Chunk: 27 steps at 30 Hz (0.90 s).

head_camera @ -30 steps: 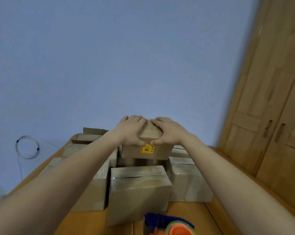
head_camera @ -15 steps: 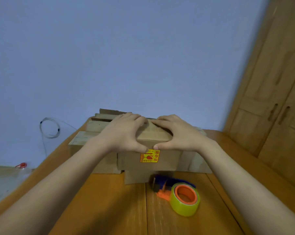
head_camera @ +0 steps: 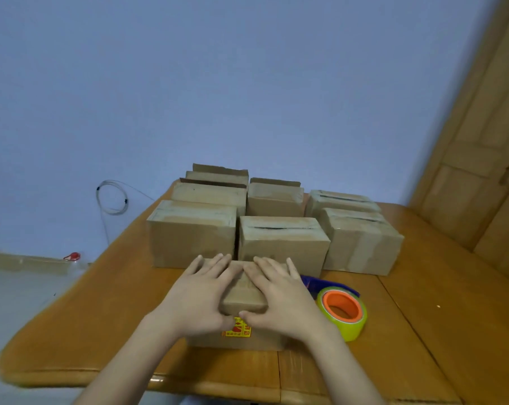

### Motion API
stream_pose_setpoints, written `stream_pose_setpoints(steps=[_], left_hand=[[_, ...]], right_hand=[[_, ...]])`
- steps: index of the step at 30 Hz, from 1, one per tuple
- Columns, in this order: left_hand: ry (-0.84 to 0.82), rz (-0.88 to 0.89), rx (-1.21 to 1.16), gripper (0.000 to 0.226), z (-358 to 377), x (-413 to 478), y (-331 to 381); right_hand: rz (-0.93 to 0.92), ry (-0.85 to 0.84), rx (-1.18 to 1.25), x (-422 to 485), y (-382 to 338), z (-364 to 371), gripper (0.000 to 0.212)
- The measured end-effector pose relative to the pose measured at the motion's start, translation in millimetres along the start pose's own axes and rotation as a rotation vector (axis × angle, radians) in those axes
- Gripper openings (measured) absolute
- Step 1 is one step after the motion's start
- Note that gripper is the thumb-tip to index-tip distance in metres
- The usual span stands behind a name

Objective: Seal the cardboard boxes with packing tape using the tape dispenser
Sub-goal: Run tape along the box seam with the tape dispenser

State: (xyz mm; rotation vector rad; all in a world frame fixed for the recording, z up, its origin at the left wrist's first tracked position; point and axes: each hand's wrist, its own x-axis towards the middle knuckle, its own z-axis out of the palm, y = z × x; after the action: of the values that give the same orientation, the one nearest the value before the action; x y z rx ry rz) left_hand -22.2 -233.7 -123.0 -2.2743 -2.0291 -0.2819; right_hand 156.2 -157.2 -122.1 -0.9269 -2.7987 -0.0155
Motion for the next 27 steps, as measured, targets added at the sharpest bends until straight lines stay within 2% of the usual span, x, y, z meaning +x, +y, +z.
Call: stream_pose_setpoints(steps=[5, 7, 10, 14, 17, 27], left_hand=[[0.071, 0.012, 0.098, 0.093, 13, 1, -2], [0.106, 0.011, 0.060, 0.095, 17, 4, -5], [0.077, -0.008, 0.013, 0.104, 16, 5, -6], [0.060, -0.032, 0.021, 0.108, 13, 3, -2], [0.058, -0.038, 0.032, 0.108, 13, 1, -1], [0.018, -0.062, 0.071, 0.088, 14, 0, 0]], right_hand=[[0.015, -0.001, 0.011, 1, 1, 5, 0.098], [0.027, 0.001, 0.039, 2, 2, 6, 0.097], [0.048, -0.003, 0.093, 4, 3, 4, 0.090], [0.066, 0.013, 0.144, 3, 2, 5, 0.098], [0.062, 0.031, 0.169, 1, 1, 7, 0.095], [-0.002, 0.204, 0.221, -4, 4, 16, 0.079]])
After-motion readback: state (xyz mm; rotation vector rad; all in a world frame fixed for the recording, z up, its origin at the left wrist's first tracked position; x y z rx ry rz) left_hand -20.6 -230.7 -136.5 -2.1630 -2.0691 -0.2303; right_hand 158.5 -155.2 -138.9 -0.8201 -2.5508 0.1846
